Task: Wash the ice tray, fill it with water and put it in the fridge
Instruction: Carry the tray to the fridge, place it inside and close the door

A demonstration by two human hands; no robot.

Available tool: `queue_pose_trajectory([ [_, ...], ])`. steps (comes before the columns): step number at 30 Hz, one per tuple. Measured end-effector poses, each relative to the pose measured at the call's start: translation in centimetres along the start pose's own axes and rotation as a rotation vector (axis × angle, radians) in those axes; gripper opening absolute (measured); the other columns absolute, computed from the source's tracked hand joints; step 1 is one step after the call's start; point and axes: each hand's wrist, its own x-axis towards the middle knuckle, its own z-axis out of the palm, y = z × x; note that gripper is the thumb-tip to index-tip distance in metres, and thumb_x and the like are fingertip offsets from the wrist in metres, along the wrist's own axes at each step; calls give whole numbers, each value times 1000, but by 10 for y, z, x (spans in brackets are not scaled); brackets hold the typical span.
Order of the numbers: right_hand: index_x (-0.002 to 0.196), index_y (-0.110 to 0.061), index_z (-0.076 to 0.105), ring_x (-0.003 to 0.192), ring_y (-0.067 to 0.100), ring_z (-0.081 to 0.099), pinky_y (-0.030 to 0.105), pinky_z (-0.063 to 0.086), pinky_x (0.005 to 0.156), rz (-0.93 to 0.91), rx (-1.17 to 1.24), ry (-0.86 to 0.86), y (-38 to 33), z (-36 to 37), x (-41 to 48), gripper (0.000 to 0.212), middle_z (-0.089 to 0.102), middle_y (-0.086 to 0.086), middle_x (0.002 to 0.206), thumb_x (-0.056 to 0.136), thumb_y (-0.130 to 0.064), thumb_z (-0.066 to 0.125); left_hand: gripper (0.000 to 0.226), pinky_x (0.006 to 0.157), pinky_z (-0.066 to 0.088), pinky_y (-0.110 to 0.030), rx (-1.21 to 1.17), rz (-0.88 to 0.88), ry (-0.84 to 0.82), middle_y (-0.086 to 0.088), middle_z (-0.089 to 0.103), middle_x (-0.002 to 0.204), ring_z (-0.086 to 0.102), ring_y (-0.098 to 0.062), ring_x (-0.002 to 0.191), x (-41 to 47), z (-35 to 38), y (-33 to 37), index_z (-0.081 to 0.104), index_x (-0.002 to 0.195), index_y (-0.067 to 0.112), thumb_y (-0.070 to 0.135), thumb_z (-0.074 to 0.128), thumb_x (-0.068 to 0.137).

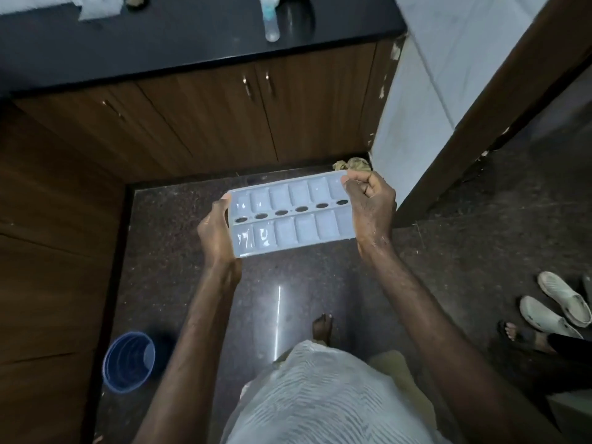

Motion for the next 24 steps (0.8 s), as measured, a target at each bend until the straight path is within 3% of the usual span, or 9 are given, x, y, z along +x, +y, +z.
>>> queue_pose_trajectory([
  [2, 105, -11, 76, 85, -2, 70, 20, 58, 80, -1, -6, 6, -3, -20, 23, 11, 75, -11, 93, 95, -15, 71, 32, 82, 62, -50, -20, 12, 8, -14, 80, 101, 77, -37, 96, -4, 32, 5, 78, 107, 8, 33, 60, 98],
  [5, 96, -29, 72, 89, 2, 71, 33, 63, 84, -10, -24, 11, -5, -55, 57, 7, 75, -17, 94, 95, -22, 71, 28, 77, 62, -49, -25, 24, 4, -19, 78, 103, 76, -38, 94, -16, 82, 8, 79, 102, 9, 32, 62, 97],
  [7, 95, -33, 72, 91, 3, 71, 35, 62, 87, -16, -31, 25, -8, -81, 79, 8, 75, -20, 93, 95, -25, 72, 25, 76, 61, -46, -33, 33, -5, -19, 78, 105, 76, -37, 93, -26, 116, 6, 79, 98, 13, 32, 62, 96],
  [10, 96, -31, 71, 92, 4, 71, 35, 62, 88, -27, -39, 11, -11, -124, 112, 6, 75, -18, 93, 94, -25, 72, 25, 83, 61, -54, -69, 30, 0, -20, 77, 108, 75, -40, 100, -48, 165, -3, 79, 101, 12, 31, 63, 96],
  [12, 99, -26, 71, 93, 6, 71, 32, 62, 84, -15, -32, -10, -12, -154, 132, 4, 73, -17, 95, 95, -23, 72, 28, 86, 60, -57, -74, 30, 11, -19, 78, 107, 75, -40, 100, -66, 197, -12, 78, 104, 10, 32, 63, 97],
  [16, 105, -5, 74, 83, -6, 67, 11, 51, 73, -13, 11, -41, -14, -214, 174, 12, 75, -4, 97, 95, -11, 71, 33, 86, 60, -57, -83, 16, 44, -19, 78, 107, 75, -40, 100, -100, 257, -34, 77, 111, 8, 34, 60, 99],
  [24, 103, -5, 76, 74, -6, 66, 9, 50, 65, 14, 37, -82, -13, -311, 237, 11, 76, 3, 93, 93, -9, 72, 29, 86, 63, -56, -15, 13, 81, -8, 81, 94, 79, -29, 88, -155, 354, -62, 78, 100, 17, 39, 60, 99],
])
